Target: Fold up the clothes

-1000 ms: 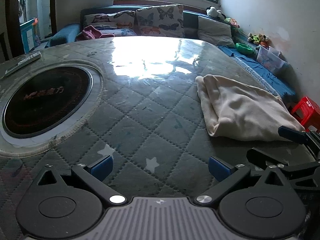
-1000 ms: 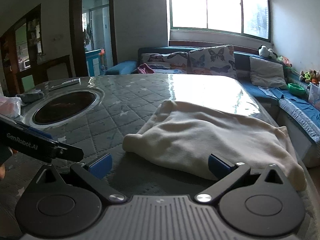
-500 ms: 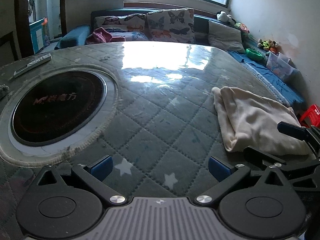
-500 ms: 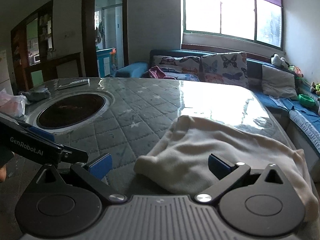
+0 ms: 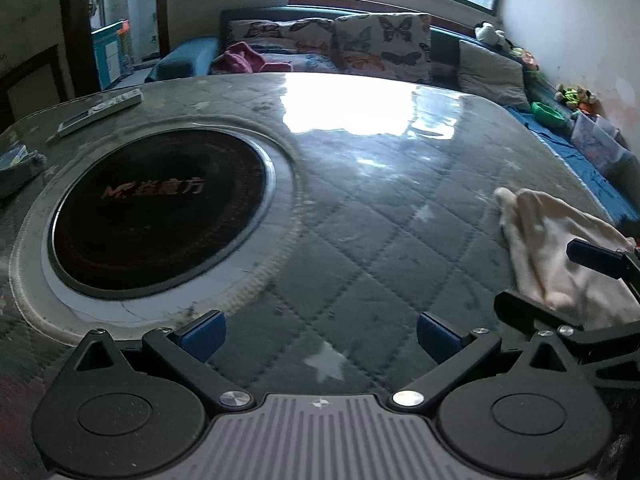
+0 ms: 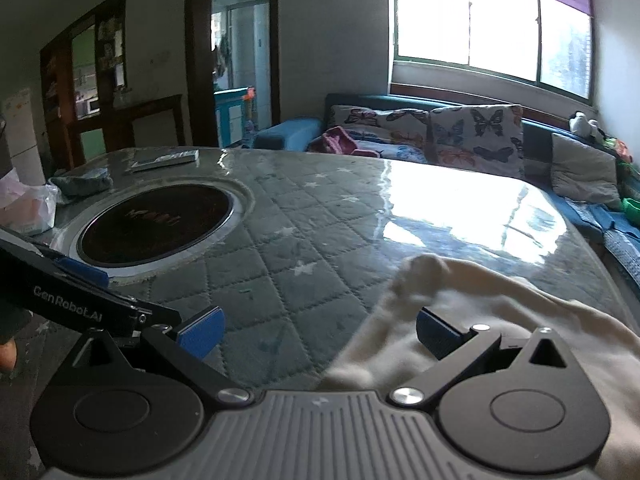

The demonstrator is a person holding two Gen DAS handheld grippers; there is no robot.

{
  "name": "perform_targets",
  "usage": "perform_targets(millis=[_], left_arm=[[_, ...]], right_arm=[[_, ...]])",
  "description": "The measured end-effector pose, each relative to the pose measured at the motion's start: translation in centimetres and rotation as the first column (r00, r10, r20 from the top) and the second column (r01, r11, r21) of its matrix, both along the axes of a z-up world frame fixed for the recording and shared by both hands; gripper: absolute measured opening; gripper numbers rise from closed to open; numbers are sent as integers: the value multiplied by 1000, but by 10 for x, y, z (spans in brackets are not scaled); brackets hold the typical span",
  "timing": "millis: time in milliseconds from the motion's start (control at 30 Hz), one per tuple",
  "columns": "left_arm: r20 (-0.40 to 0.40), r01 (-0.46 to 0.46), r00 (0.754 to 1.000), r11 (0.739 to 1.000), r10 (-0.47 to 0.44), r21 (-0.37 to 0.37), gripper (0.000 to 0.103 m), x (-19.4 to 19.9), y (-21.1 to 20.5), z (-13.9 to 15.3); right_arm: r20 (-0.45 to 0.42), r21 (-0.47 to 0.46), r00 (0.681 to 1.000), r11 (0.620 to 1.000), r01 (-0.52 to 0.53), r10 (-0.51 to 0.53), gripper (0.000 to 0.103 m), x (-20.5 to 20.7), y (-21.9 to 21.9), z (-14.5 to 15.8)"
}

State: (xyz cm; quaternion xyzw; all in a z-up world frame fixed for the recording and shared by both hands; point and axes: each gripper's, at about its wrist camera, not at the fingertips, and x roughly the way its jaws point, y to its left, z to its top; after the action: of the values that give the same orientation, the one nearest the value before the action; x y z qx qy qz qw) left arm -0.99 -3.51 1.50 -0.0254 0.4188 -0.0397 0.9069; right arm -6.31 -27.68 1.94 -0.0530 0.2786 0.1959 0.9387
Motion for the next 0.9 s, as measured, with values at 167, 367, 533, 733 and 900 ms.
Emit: perform_targets(millis=[167, 367, 533, 733, 900], left_arm=[[-4, -50, 999, 999, 50, 13, 103, 11, 17, -2], [-16, -117, 993, 993, 118, 25, 103, 20, 42, -8], [-8, -149, 989, 988, 150, 30, 103, 20, 55, -14], [9, -159, 987, 987, 158, 26, 103, 22, 58, -13], [33, -159, 987, 987, 158, 29, 103, 22, 58, -15]], right_arm=[[-10, 0, 999, 999, -33, 33, 103, 15, 16, -4], [-47, 6, 997, 998, -57, 57, 103, 34, 34, -14], [-87, 3, 993, 997, -76, 76, 103, 46, 47, -20], [-98, 0, 992, 997, -82, 82, 103, 53, 53, -22], [-114, -7, 990, 996, -86, 85, 103, 57, 54, -24]])
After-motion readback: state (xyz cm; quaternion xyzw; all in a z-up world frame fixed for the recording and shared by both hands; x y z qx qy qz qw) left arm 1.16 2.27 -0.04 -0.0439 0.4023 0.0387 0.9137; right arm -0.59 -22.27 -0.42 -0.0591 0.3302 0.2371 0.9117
